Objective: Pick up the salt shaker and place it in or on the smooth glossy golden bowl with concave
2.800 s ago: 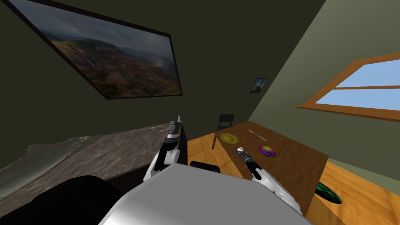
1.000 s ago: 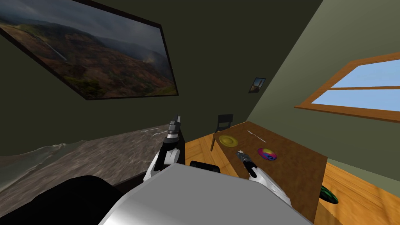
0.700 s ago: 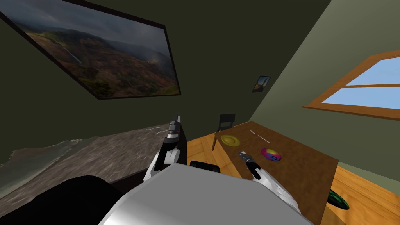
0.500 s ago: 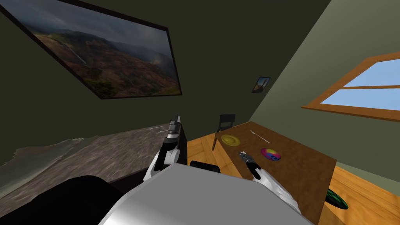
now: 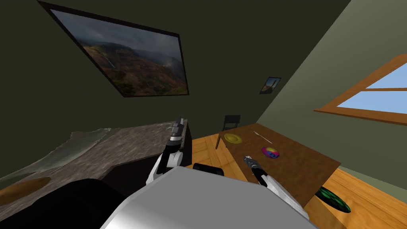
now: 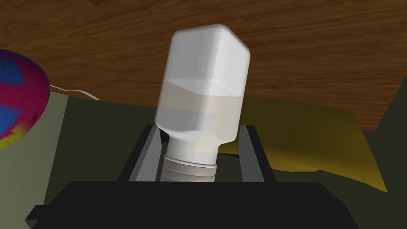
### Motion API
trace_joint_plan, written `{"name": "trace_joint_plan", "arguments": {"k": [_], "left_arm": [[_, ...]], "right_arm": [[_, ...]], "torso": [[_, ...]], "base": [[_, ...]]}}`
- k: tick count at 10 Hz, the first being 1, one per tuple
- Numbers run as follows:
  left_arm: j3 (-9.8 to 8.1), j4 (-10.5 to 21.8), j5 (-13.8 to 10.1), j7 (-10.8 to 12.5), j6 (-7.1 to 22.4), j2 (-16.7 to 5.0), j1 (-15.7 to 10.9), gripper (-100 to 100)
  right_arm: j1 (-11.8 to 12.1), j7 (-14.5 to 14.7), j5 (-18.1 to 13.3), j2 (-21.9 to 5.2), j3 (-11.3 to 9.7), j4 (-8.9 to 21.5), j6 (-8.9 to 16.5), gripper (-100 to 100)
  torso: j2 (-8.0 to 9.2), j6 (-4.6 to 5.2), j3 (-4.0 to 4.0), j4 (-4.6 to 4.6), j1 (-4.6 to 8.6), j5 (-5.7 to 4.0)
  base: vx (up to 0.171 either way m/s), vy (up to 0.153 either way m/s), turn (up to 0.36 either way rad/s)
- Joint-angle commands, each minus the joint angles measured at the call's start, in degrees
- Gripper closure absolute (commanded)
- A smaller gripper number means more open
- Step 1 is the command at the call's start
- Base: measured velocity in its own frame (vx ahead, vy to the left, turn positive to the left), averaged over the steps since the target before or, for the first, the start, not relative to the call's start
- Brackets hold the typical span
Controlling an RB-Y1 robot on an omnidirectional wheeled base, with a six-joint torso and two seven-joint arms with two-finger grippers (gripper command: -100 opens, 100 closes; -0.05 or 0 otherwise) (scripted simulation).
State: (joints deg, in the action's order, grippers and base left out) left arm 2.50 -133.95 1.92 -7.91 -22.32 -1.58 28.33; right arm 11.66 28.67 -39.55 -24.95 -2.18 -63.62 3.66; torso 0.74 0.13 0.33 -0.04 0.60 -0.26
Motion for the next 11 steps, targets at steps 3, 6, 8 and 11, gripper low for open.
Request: {"name": "trace_joint_plan", "arguments": {"k": [3, 6, 8, 11], "left_arm": [[0.00, 0.0, 0.0, 0.0, 0.0, 0.0, 0.0, 0], [0.00, 0.0, 0.0, 0.0, 0.0, 0.0, 0.0, 0], [0.00, 0.0, 0.0, 0.0, 0.0, 0.0, 0.0, 0], [0.00, 0.0, 0.0, 0.0, 0.0, 0.0, 0.0, 0]], "right_arm": [[3.1, -2.7, -2.6, 0.4, 1.0, -4.4, 0.0, 100], [4.9, -4.3, -4.2, 0.5, 1.7, -7.3, 0.0, 100], [6.5, -5.9, -5.1, 0.1, 2.0, -10.0, 0.0, 100], [7.9, -8.0, -5.0, -2.3, 1.2, -13.0, -0.3, 100]], "torso": [[0.18, -0.02, 0.10, 0.03, -0.07, -0.01], [0.00, -0.05, 0.01, 0.01, -0.05, -0.01], [0.01, -0.10, 0.02, 0.02, -0.06, 0.00], [-0.21, -0.07, -0.10, -0.01, -0.17, 0.05]], "base": [[-0.221, -0.054, 0.180], [-0.191, -0.047, 0.149], [-0.209, -0.040, 0.204], [-0.136, -0.005, 0.124]]}}
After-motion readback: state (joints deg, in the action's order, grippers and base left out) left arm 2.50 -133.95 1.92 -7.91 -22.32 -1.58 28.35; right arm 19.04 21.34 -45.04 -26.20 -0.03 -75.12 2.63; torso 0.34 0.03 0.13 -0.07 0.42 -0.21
